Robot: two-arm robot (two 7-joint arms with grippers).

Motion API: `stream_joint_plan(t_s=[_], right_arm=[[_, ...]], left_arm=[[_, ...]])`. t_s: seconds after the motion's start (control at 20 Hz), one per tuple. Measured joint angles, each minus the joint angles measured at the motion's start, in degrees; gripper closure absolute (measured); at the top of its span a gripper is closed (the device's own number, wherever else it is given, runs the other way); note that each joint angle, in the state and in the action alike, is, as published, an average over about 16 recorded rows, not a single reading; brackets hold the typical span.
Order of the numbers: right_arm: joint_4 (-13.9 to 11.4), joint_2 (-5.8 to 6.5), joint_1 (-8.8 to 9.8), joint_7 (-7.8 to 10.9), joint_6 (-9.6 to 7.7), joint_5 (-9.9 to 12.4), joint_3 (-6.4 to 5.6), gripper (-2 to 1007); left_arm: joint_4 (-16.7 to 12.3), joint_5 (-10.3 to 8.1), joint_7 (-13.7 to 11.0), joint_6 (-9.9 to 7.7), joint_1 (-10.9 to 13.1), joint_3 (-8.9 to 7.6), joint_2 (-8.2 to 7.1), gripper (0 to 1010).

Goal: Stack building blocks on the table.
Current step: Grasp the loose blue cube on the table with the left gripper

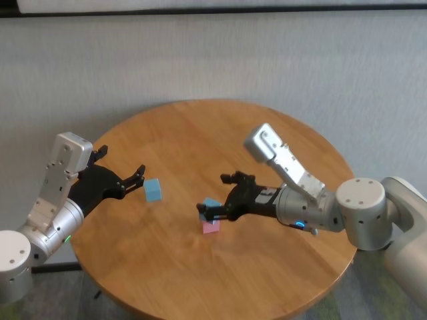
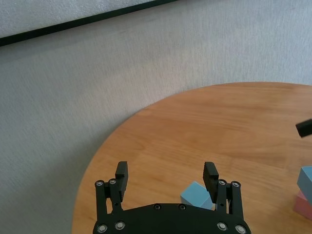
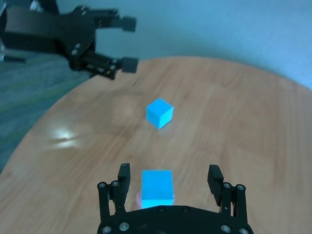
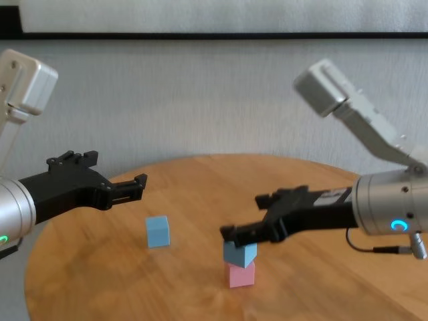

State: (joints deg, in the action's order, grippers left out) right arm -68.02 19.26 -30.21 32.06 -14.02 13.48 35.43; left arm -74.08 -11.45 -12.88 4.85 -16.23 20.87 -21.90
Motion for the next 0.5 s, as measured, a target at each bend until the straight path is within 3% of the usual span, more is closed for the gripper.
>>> stream_joint_plan(t_s=[0.25,0.5], right_arm=[[-2.18,-0.52,2.39,-5.0,3.49,1.2,-3.92,5],[-3.49,-1.7,4.56,-11.29,7.98,1.1,-7.88,5]], left_arm=[[0.0,0.0,0.0,0.0,0.0,0.0,0.0,10],[0.0,0.0,0.0,0.0,0.0,0.0,0.0,10]])
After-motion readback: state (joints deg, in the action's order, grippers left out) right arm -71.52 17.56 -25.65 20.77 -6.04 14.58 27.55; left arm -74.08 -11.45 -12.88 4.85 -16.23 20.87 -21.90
